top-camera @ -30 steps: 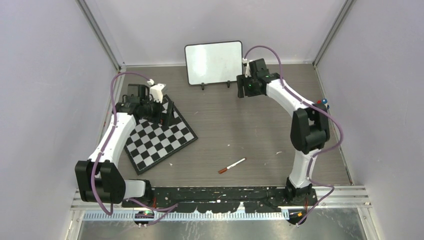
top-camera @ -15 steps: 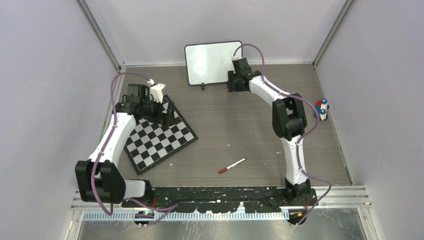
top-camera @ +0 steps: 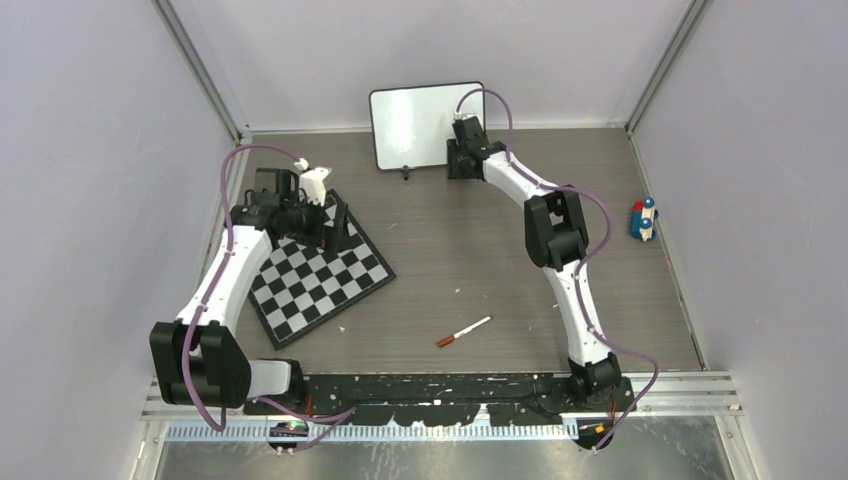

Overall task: Write a sentence on the whiteboard
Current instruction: Move the whiteboard stand to the center of the board.

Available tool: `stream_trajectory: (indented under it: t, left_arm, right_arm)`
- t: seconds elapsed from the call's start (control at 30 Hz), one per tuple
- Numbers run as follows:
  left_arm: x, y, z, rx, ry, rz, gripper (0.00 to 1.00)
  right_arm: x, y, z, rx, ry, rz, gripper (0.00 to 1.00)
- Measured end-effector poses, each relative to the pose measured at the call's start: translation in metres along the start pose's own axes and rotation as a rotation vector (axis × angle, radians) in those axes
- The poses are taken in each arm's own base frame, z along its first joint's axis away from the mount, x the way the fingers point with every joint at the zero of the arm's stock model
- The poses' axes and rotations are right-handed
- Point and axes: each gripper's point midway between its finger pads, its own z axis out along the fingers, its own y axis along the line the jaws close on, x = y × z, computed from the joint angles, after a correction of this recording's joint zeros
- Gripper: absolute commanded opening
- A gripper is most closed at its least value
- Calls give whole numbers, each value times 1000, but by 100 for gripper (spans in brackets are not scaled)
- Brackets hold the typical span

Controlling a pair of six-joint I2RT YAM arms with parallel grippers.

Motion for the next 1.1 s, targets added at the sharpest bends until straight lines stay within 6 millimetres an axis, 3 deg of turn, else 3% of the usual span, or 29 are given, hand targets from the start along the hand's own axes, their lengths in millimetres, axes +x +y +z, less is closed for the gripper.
stream_trajectory:
  t: [0.5, 0.73, 0.97, 1.1]
  left_arm:
    - [0, 0, 0, 0, 0, 0, 100]
    - [0, 0, 0, 0, 1, 0, 100]
    - [0, 0, 0, 0, 1, -1, 100]
    - [0, 0, 0, 0, 1, 0, 100]
  right_arm:
    - [-8, -2, 22, 24, -36, -38, 33]
    - [-15, -2, 22, 24, -54, -58, 1]
    - [-9, -2, 20, 14, -58, -63, 0]
    - [14, -12, -5, 19, -10, -74, 0]
